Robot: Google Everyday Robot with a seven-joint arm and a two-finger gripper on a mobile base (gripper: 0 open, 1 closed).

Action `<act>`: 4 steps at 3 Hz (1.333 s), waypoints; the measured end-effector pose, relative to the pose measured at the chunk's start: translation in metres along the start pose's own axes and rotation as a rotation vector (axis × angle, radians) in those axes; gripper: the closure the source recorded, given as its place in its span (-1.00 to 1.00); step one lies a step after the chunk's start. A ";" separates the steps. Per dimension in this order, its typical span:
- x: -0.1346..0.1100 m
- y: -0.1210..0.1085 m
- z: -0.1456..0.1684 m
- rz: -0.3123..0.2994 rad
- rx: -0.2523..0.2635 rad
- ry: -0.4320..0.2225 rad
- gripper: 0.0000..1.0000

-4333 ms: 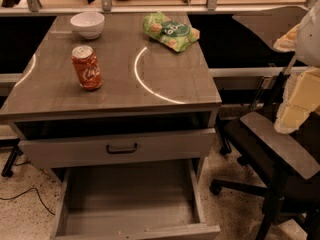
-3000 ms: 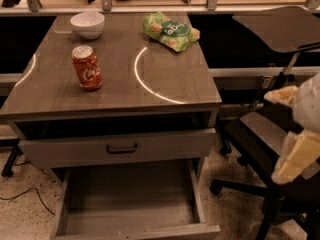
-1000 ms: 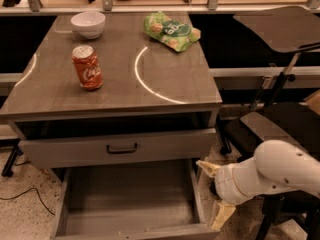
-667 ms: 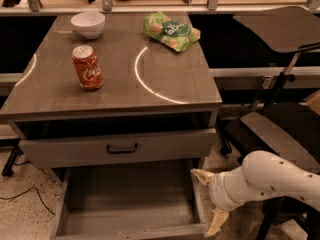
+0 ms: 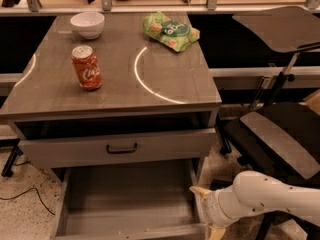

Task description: Close middle drawer

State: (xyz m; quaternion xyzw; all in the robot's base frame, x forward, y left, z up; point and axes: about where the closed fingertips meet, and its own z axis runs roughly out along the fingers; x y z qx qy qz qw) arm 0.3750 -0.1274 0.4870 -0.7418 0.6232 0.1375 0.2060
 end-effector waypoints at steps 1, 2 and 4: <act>0.002 0.003 0.019 0.011 0.023 -0.037 -1.00; 0.004 -0.001 0.043 0.037 0.059 -0.080 -0.95; 0.001 -0.008 0.058 0.052 0.096 -0.129 -0.05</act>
Offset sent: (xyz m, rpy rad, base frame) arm 0.0100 0.0220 -0.0556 0.1222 -0.0337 -0.0804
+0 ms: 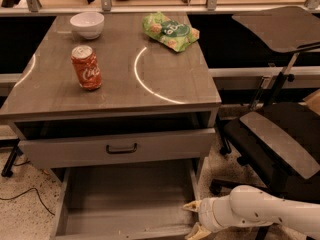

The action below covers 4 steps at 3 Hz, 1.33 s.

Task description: Close middle drawer

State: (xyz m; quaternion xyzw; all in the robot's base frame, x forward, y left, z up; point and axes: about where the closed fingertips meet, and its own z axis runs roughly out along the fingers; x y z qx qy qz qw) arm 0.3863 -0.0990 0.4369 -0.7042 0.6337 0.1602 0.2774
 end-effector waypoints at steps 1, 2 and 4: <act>-0.005 -0.010 -0.001 -0.010 0.023 -0.019 0.43; -0.018 -0.034 -0.008 -0.040 0.063 -0.037 0.99; -0.040 -0.058 -0.024 -0.069 0.107 -0.081 1.00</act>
Offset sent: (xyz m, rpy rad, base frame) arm 0.0537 0.0137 0.0453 0.0563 -0.1326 0.0006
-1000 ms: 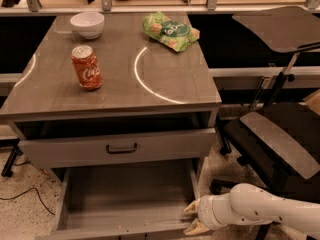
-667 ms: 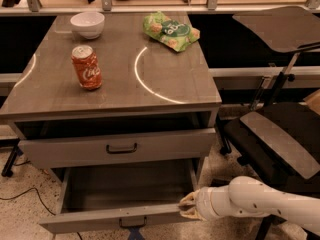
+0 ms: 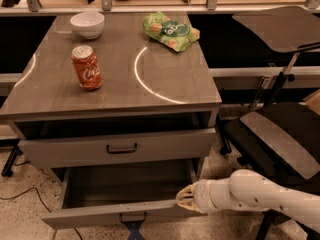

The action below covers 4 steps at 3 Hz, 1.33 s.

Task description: Close middle drawer

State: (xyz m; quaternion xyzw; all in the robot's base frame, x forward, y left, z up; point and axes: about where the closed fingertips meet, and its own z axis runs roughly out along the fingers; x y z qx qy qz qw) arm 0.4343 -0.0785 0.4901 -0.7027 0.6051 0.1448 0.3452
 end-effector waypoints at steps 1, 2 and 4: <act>0.021 0.042 -0.008 0.056 -0.055 0.043 1.00; 0.039 0.066 0.000 0.099 -0.089 0.068 1.00; 0.079 0.038 0.048 0.152 -0.024 0.085 1.00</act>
Offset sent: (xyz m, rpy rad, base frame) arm -0.0736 -0.0441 -0.0704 -0.0920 0.1897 -0.0628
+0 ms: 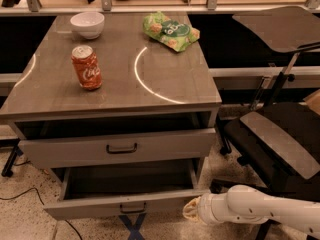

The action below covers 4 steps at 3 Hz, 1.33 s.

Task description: Close middle drawer

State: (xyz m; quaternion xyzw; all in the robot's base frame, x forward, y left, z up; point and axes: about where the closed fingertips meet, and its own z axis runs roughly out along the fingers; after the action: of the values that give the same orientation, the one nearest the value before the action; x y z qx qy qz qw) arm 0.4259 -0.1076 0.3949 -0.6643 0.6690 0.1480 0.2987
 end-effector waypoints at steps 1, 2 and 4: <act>0.000 0.000 0.000 0.000 0.000 0.000 1.00; -0.007 -0.015 0.003 -0.027 0.033 -0.020 1.00; -0.012 -0.038 0.012 -0.067 0.058 -0.029 1.00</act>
Offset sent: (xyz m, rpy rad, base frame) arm 0.0375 0.0113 0.0127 0.0346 -0.1085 0.0073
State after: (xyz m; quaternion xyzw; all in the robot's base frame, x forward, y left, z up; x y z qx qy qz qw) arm 0.4649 -0.0940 0.4002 -0.6754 0.6458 0.1280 0.3323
